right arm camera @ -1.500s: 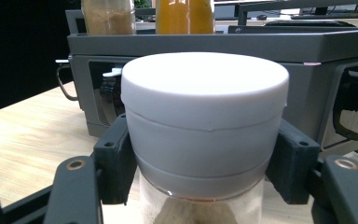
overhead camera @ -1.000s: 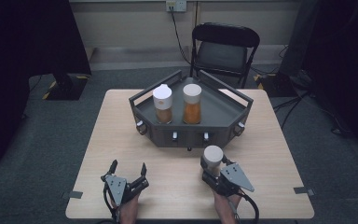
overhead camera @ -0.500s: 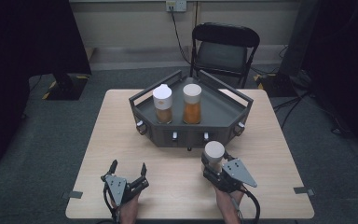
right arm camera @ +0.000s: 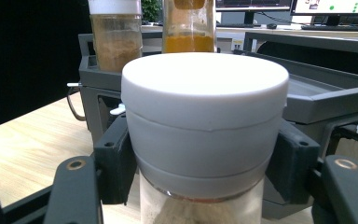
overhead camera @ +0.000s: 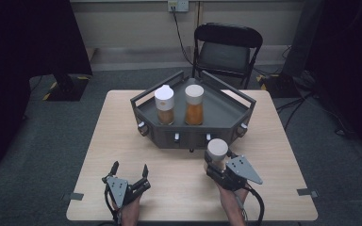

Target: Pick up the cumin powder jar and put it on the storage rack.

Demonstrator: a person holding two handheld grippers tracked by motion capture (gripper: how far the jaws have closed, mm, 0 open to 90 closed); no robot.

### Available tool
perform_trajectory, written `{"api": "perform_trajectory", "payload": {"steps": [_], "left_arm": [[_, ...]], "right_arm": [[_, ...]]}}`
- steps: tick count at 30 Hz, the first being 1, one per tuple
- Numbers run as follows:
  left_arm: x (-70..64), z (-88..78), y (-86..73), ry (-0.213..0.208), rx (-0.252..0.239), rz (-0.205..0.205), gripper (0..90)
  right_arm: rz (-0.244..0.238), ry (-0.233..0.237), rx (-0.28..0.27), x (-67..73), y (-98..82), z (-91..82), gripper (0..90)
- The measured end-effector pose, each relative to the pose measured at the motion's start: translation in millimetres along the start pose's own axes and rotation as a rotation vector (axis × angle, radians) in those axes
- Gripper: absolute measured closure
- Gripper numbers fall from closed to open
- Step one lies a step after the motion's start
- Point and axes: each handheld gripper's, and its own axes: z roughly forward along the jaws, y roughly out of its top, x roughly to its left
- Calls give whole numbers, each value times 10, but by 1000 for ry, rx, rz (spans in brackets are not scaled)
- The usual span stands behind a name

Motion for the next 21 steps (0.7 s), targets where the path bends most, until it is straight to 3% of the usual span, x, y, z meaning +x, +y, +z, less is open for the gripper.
{"api": "perform_trajectory", "payload": {"steps": [21], "left_arm": [[0,0,0,0,0,0,7]], "right_arm": [[-28,18,-15,-65,206,20,340]]}}
